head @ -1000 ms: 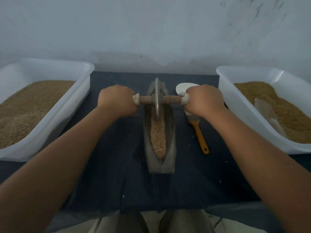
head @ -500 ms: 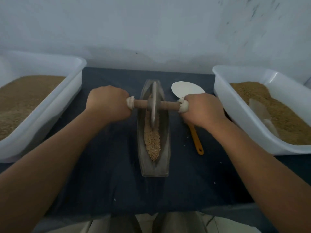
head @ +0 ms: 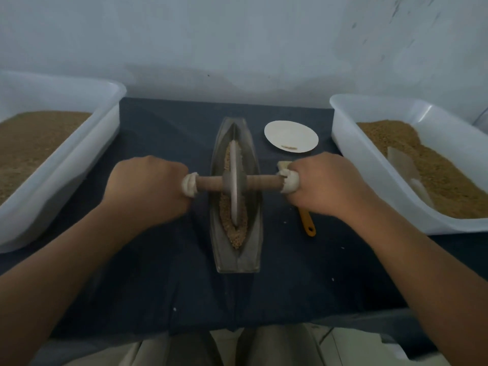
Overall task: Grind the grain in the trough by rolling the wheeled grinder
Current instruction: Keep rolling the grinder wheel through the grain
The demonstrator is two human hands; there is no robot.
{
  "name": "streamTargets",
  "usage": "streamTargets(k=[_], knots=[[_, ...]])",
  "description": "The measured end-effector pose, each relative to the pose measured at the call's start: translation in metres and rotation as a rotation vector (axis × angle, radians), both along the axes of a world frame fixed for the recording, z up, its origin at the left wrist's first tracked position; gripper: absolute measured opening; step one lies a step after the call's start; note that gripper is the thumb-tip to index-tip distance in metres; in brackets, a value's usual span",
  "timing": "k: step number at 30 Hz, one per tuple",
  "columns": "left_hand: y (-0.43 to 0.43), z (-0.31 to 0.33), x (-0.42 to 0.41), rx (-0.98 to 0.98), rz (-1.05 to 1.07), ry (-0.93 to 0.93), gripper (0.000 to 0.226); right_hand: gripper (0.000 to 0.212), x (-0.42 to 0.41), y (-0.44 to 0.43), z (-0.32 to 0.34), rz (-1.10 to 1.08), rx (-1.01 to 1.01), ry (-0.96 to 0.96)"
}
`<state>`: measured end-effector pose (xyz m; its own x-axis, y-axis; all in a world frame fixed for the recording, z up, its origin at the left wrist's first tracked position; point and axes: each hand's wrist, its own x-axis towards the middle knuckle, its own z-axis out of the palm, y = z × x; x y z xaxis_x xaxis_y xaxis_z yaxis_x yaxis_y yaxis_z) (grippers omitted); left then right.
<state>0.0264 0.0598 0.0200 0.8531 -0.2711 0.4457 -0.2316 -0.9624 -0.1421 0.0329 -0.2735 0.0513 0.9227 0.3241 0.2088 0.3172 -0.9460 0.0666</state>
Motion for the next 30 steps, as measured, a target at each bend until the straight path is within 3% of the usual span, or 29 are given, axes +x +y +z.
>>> streamTargets(k=[7,12,17,21,25,30], knots=[[-0.024,0.017,0.08,-0.052,0.136,0.146,0.028,0.038,0.071,0.021,0.004,-0.144,-0.014,-0.119],[-0.014,0.014,0.039,0.009,0.05,0.163,0.032,0.033,0.038,0.01,0.004,-0.113,0.007,0.046],[0.003,0.003,-0.007,0.047,-0.041,-0.025,0.044,0.035,-0.011,0.0,0.002,0.003,0.037,0.032],[-0.013,0.011,0.035,0.008,0.057,0.128,0.033,0.037,0.02,0.011,-0.004,-0.095,0.045,-0.013],[-0.026,0.023,0.076,-0.066,0.126,0.16,0.03,0.035,0.065,0.019,-0.002,-0.193,0.016,-0.079],[-0.018,0.019,0.044,-0.03,0.094,0.201,0.028,0.042,0.046,0.017,0.004,-0.15,0.019,0.011]])
